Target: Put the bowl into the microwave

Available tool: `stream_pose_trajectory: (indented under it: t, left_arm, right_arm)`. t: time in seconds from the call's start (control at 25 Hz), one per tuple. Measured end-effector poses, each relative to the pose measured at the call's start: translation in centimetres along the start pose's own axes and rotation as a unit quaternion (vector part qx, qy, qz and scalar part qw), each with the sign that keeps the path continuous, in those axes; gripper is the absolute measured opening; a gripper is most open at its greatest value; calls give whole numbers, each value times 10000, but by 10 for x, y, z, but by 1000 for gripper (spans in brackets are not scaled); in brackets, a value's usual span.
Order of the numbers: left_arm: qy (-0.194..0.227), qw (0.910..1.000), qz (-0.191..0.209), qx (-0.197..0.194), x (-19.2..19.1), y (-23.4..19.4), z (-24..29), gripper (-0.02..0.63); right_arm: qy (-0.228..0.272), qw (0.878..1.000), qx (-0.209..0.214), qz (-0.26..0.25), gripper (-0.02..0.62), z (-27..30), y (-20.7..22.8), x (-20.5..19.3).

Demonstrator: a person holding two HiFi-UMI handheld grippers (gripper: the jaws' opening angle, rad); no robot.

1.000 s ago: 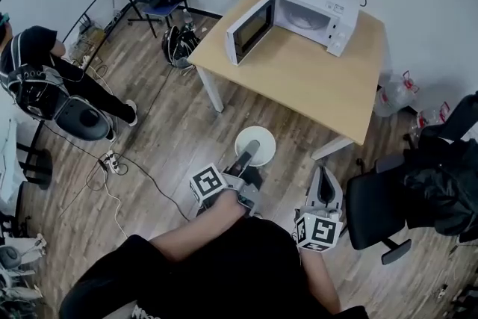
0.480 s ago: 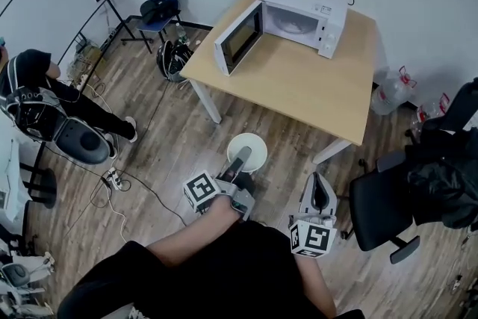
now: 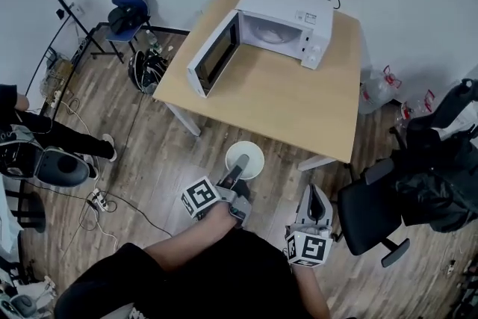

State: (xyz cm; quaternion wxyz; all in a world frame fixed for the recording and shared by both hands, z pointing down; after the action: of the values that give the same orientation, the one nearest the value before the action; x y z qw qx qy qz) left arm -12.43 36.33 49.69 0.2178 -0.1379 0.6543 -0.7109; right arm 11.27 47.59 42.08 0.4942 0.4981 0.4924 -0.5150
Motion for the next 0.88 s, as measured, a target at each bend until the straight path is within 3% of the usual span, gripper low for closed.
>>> stream_pose_trajectory:
  t: [0.48,0.76,0.88]
  left_arm:
    - [-561,9983,-125,-124,84,12,122,210]
    - [-801,9956,-338,-353,120,9,161,210]
    - [-794,9961,-320,-223,131,3,167,210]
  right_arm:
    - [-206,9985,-446,-223,60,153,-11,25]
    - [-353,9973,-524,-384,60,208,-37,24]
    - [-335,9974,-431,-471,60,222,-45,28]
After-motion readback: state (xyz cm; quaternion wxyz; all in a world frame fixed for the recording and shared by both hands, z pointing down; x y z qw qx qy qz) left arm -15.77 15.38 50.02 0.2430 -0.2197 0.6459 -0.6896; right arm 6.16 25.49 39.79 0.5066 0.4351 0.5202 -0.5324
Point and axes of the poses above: the fingertips, and each gripper's own axes: z forward along the fingers, y to its right, x out of its top, the point moved 10 cm from there along -z, backward along the fingers, and after that the axes turned 10 degrees about y, right-handed, at the moved point
